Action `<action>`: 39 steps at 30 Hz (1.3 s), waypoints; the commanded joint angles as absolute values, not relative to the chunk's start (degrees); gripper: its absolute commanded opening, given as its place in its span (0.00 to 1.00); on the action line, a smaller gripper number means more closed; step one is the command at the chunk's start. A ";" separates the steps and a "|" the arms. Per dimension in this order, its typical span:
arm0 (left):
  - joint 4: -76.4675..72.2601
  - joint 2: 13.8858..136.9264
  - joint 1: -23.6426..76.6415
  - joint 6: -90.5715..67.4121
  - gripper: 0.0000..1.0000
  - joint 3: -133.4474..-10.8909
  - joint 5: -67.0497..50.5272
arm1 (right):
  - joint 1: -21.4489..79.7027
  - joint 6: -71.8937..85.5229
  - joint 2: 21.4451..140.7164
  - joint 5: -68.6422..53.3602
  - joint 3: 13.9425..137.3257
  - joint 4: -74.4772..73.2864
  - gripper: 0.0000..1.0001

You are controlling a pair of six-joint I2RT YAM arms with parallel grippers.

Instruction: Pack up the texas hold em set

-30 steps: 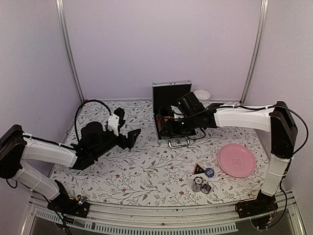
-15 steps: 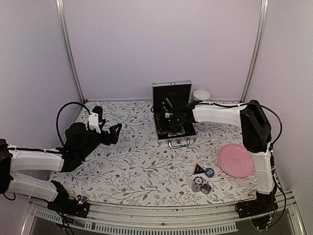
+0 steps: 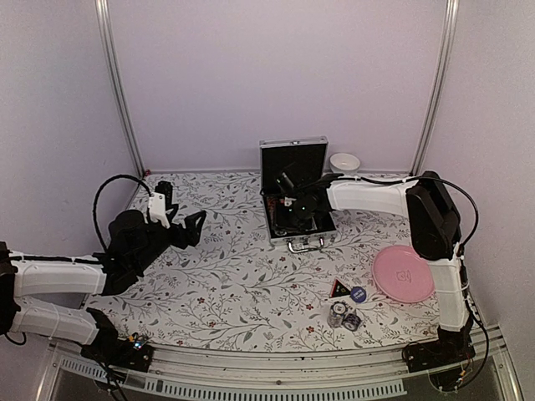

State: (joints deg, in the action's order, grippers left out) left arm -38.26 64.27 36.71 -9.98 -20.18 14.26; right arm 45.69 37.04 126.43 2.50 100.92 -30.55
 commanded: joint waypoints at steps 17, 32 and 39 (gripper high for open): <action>-38.27 64.86 36.47 -10.72 0.90 -19.67 14.41 | 45.49 37.83 131.78 3.25 103.28 -30.92 0.18; -38.96 65.99 36.47 -10.98 0.90 -19.67 13.81 | 45.29 40.94 129.66 8.01 104.06 -29.10 0.18; -39.02 66.21 36.47 -11.16 0.90 -19.67 13.49 | 45.18 43.20 129.73 6.20 104.77 -28.82 0.18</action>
State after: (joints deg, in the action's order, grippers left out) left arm -38.28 65.73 36.71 -10.79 -20.18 14.00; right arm 45.41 41.21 128.77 6.26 103.22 -29.95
